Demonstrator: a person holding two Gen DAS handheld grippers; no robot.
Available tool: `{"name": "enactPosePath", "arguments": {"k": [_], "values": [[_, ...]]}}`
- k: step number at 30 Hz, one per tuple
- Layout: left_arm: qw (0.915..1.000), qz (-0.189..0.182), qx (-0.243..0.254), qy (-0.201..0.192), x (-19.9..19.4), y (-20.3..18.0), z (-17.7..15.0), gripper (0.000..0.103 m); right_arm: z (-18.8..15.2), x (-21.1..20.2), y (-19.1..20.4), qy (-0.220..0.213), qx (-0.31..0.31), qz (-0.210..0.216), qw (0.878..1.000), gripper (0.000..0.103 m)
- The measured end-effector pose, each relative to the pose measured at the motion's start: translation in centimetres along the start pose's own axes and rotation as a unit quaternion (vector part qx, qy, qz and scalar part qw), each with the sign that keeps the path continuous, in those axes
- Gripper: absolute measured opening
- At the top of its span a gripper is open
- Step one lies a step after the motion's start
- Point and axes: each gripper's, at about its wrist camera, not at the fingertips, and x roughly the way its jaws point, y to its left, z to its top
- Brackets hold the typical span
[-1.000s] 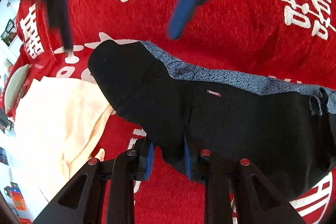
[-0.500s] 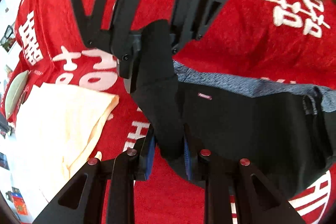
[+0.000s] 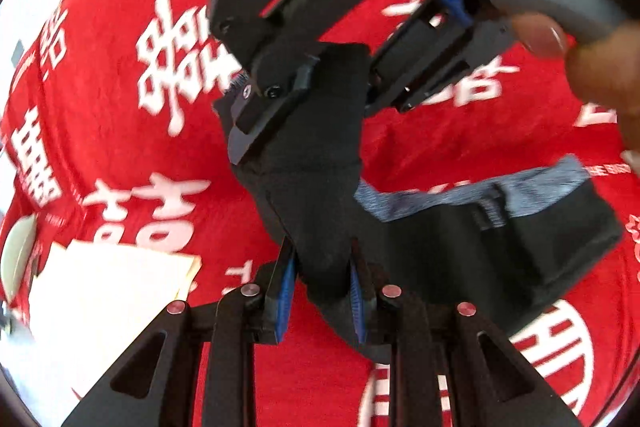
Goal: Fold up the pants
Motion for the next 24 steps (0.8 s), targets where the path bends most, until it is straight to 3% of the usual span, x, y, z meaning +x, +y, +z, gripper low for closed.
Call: {"name": "enactPosePath", "arguments": {"k": [7, 11, 19, 24], "values": [[0.995, -0.055, 0.08, -0.025, -3.9, -5.9, 1.5, 0.025, -7.3, -8.1, -2.7, -0.104, 0.04, 0.036, 0.993, 0.019], [0.9898, -0.081, 0.114, -0.024, -5.2, -12.2, 2.6, 0.025, -11.8, -12.8, -6.4, -0.149, 0.074, 0.057, 0.984, 0.019], [0.9748, -0.104, 0.197, -0.009, -4.5, -25.6, 2.5, 0.025, -21.4, -20.0, -19.2, -0.206, 0.145, 0.113, 0.961, 0.02], [0.9655, -0.112, 0.233, 0.032, -0.9, -31.9, 0.8, 0.025, -24.9, -20.1, -26.6, -0.213, 0.185, 0.097, 0.954, 0.021]]}}
